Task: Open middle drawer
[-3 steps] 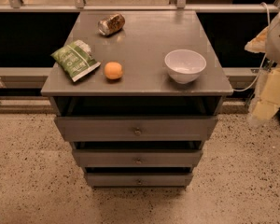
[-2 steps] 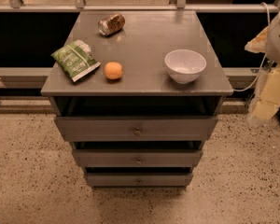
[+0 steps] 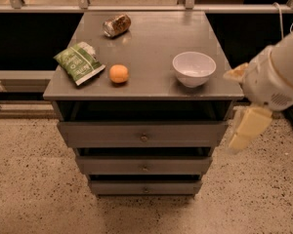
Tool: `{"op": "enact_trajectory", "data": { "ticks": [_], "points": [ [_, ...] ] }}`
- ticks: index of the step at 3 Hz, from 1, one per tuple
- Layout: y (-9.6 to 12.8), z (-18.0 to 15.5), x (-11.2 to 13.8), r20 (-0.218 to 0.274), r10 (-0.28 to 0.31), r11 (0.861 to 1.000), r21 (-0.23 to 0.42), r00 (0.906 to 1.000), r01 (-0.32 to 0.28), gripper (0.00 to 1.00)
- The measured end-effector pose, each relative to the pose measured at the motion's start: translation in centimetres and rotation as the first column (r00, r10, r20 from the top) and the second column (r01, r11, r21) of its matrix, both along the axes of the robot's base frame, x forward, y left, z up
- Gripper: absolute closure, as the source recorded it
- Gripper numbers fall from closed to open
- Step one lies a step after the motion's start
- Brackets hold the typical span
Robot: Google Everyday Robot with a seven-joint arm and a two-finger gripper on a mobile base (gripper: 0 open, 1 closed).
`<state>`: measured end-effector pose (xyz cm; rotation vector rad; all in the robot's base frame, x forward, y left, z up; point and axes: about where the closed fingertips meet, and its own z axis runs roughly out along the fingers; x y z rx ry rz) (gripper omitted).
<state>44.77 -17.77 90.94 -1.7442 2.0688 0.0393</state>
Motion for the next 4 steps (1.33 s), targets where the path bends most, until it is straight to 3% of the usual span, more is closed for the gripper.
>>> {"op": "enact_trajectory", "data": {
  "ticks": [1, 2, 3, 4],
  "points": [
    [-0.4, -2.7, -0.8, 0.022, 0.031, 1.0, -0.002, 0.9993, -0.031, 0.0],
    [0.2, -2.7, -0.8, 0.009, 0.045, 0.999, -0.022, 0.999, -0.045, 0.0],
    [0.6, -5.1, -2.0, 0.045, 0.122, 0.989, -0.085, 0.9915, -0.118, 0.0],
    [1.0, -10.0, -3.0, 0.107, 0.234, 0.968, -0.116, 0.9664, -0.221, 0.0]
  ]
}}
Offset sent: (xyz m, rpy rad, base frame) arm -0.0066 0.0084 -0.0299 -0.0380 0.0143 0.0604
